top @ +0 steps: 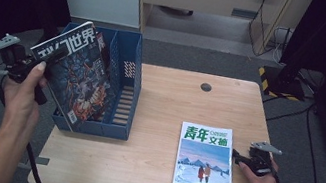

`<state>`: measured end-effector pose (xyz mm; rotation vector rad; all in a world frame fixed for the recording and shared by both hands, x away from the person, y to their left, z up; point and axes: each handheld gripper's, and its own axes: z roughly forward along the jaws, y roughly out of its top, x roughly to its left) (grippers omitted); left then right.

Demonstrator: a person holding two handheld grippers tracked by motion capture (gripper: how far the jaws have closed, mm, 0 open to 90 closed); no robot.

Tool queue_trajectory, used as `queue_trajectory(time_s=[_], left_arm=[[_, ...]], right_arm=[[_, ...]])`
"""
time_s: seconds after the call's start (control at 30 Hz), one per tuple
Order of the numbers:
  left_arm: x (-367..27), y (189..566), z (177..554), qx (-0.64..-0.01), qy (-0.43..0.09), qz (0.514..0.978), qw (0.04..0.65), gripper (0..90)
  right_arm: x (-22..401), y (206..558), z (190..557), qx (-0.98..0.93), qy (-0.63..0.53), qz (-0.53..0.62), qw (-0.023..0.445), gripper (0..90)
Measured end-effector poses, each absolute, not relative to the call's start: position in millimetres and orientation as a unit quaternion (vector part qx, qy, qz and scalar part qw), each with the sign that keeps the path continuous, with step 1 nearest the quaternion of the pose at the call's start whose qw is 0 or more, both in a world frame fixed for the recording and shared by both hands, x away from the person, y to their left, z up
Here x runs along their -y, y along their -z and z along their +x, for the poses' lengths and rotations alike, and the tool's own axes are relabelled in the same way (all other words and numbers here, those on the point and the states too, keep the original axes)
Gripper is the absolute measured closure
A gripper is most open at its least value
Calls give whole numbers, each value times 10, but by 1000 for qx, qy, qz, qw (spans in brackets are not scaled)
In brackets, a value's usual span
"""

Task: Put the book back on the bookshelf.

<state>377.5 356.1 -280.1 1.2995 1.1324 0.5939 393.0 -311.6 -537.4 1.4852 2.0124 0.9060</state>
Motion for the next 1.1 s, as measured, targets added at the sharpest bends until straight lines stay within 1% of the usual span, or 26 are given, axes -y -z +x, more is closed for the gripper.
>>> queue_trajectory(time_s=[0.3,0.77,1.1], left_arm=[[-3558,2792,3827,-498,-268,564,602,819],[-3664,2830,3882,-517,-288,549,590,818],[-3578,2842,3965,-527,-296,539,586,818]], right_arm=[[3117,5374,3930,-736,-330,540,239,274],[3113,5375,3926,-736,-330,540,241,278],[3110,5372,3920,-735,-329,541,240,278]])
